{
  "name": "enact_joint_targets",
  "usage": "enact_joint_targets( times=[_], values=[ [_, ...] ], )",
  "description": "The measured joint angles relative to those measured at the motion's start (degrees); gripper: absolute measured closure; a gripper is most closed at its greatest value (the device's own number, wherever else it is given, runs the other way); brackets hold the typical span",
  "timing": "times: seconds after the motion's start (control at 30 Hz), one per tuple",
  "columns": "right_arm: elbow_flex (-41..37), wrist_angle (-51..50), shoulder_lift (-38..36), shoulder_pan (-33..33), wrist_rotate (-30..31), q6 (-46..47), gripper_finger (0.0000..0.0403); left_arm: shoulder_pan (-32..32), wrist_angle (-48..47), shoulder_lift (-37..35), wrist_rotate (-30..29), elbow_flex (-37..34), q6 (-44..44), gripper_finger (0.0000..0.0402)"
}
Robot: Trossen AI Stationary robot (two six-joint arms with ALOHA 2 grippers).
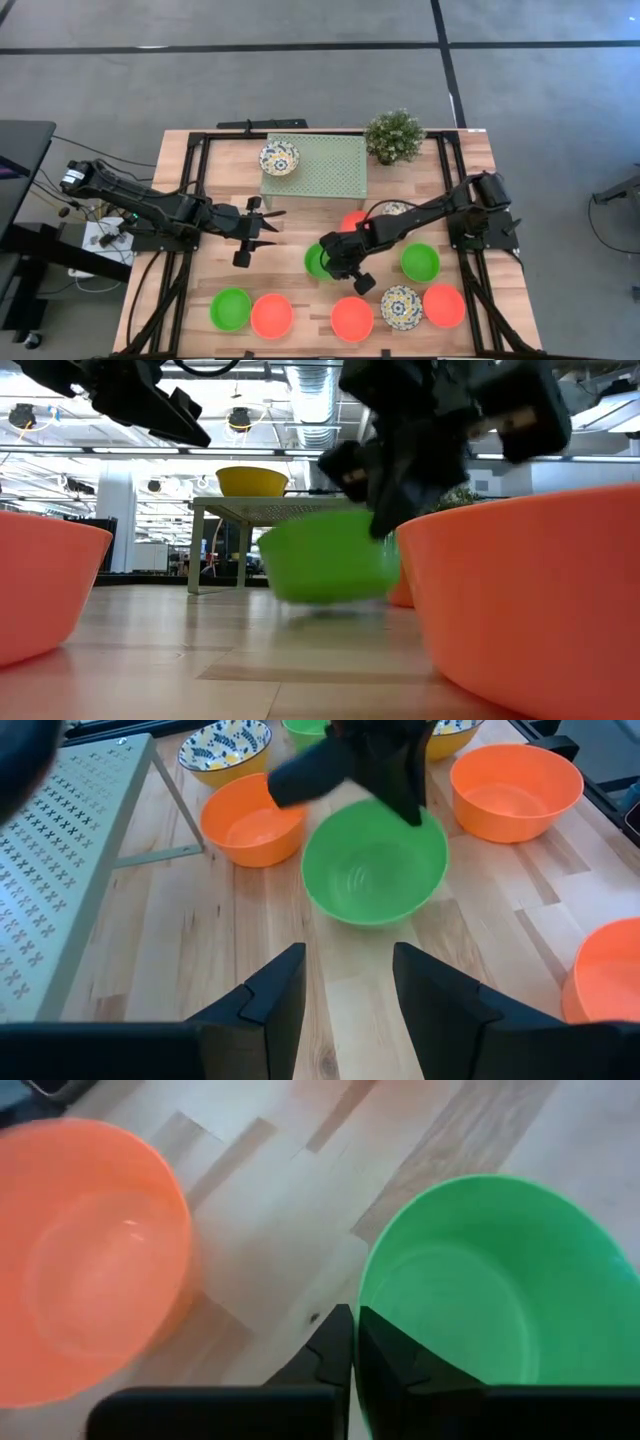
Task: Pick & Place Mini bowls
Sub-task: Put the green bowl on the shelf
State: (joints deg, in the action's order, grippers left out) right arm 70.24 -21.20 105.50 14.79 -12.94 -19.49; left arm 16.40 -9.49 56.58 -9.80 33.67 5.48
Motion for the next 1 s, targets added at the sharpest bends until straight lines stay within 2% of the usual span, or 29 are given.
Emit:
enact_joint_targets(
  times=[0.1, 0.27, 0.53, 0.73, 0.87, 1.0],
  values=[
    [3.5, -6.2, -2.1, 0.0, 2.5, -0.4, 0.0399, 0.0, 0.1, 0.0, 0.0, 0.0, 0.0, 0.0248],
    [7.1, -13.6, -6.5, -0.1, 10.9, -3.6, 0.0401, 0.0, 0.3, 0.0, 0.0, 0.0, 0.0, 0.0248],
    [7.9, -12.0, -14.5, -3.9, 24.7, -14.5, 0.0401, 0.0, 0.6, 0.0, 0.0, 0.0, 0.0, 0.0248],
    [7.9, -11.7, -14.9, -11.8, 24.3, -15.7, 0.0401, 0.0, 0.9, 0.0, 0.0, 0.0, 0.2, 0.0248],
    [7.8, -10.8, -14.0, -16.9, 21.7, -19.8, 0.0401, 0.0, 1.0, 0.0, 0.0, 0.0, 0.2, 0.0248],
    [7.8, -9.3, -13.5, -21.1, 18.8, -20.1, 0.0401, 0.0, 1.0, 0.0, 0.0, 0.0, 0.2, 0.0248]
  ],
)
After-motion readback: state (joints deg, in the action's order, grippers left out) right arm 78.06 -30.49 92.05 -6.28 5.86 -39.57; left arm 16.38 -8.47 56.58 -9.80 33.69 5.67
